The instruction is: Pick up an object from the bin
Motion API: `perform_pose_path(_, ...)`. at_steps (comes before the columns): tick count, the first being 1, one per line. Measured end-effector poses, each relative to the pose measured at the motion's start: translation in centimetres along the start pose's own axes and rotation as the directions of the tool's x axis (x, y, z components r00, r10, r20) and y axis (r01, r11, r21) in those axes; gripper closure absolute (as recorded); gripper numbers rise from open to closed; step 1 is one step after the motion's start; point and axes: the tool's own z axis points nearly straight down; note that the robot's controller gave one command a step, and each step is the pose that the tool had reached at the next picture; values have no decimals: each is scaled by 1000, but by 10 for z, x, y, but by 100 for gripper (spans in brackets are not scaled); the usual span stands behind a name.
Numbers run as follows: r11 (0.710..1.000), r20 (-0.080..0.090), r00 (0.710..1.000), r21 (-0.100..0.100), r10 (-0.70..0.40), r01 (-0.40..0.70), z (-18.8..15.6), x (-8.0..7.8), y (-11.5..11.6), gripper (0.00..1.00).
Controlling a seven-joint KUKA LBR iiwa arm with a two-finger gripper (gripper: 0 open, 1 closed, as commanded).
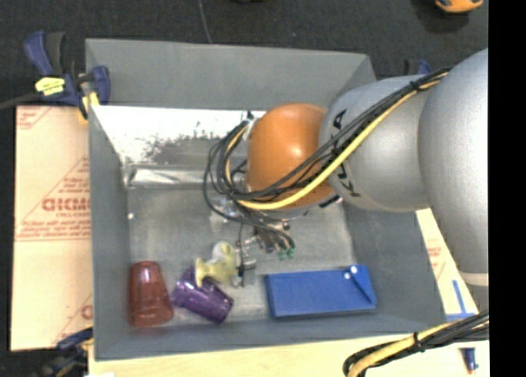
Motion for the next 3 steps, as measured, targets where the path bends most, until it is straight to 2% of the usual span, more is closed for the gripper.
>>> perform_pose_path(1, 979, 9, 979, 3, -203, 203, 45, -10, 0, 0)
perform_pose_path(2, 999, -1, 999, 0, 36, -36, 59, -6, -1, 100)
perform_pose_path(3, 999, -1, 999, 0, 37, -37, 59, -6, -1, 100)
